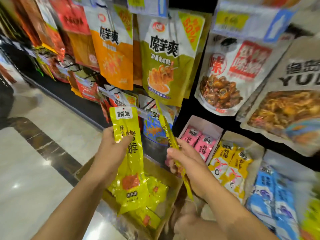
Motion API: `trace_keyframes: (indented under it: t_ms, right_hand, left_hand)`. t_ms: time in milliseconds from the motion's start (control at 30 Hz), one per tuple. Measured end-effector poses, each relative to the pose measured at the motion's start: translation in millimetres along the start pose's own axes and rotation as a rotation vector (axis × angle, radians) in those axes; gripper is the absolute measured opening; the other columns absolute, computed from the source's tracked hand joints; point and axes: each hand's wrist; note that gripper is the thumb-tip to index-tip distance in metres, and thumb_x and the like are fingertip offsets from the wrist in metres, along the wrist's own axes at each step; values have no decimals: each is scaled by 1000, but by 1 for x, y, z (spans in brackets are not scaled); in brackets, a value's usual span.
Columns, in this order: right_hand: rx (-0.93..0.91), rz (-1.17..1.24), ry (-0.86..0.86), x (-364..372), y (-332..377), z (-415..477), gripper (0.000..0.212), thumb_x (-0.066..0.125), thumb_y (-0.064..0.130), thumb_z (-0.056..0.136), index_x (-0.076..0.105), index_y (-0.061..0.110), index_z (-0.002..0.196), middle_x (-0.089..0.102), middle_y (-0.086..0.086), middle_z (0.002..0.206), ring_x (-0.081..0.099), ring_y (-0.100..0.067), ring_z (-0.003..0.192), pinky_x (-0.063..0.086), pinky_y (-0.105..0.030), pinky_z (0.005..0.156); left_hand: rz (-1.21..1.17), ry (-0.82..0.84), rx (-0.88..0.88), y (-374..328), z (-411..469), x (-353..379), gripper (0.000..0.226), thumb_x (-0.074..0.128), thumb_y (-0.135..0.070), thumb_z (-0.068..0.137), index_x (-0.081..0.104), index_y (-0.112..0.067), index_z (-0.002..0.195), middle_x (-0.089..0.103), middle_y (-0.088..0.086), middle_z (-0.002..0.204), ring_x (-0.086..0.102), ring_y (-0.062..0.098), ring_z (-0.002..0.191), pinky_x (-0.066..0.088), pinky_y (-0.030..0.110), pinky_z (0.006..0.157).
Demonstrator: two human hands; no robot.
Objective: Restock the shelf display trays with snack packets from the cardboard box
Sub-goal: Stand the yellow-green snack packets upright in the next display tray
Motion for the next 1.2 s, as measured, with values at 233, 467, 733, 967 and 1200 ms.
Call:
trace_keyframes:
  t_ms: [233,467,733,967,1200]
  right_hand:
    - [-77,122,-243,-44,63,-84,26,50,16,101,72,11,88,73,-4,68,66,-17,51,51,-22,46]
    - [-312,185,-416,-95,115,-168,25,51,14,102,60,4,123,75,-19,109,74,-39,88,61,-56,77]
    - [-428,253,-554,-167,119,-258,32,52,17,100,62,7,129,72,-15,121,70,-37,109,59,-53,87]
    - [-476,267,-785,-233,79,-313,24,50,8,101,67,10,119,76,-8,112,73,-16,94,60,-25,73]
    - [-382,429,-962,-298,24,-358,24,51,4,99,70,8,114,76,-12,106,72,-26,92,57,-42,86]
  left_hand:
    - [-23,250,234,-72,-59,40,28,70,-23,92,57,-29,115,73,-5,107,71,16,100,56,54,88]
    - [-60,481,355,-134,-124,104,12,65,-18,95,64,-27,103,77,-5,95,74,18,84,59,34,60]
    - [-92,794,444,-170,-209,189,20,66,-21,95,65,-32,112,75,-4,111,72,22,103,55,58,88]
    - [-20,939,443,-146,-266,264,17,67,-22,94,65,-33,107,75,-4,108,72,24,98,56,59,86]
    - [84,1030,382,-88,-305,336,16,66,-20,95,63,-27,109,76,-8,103,74,16,94,59,43,79]
Point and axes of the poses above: each hand's wrist, its own z-axis towards the middle knuckle, its own x-axis out of the palm, y = z × x
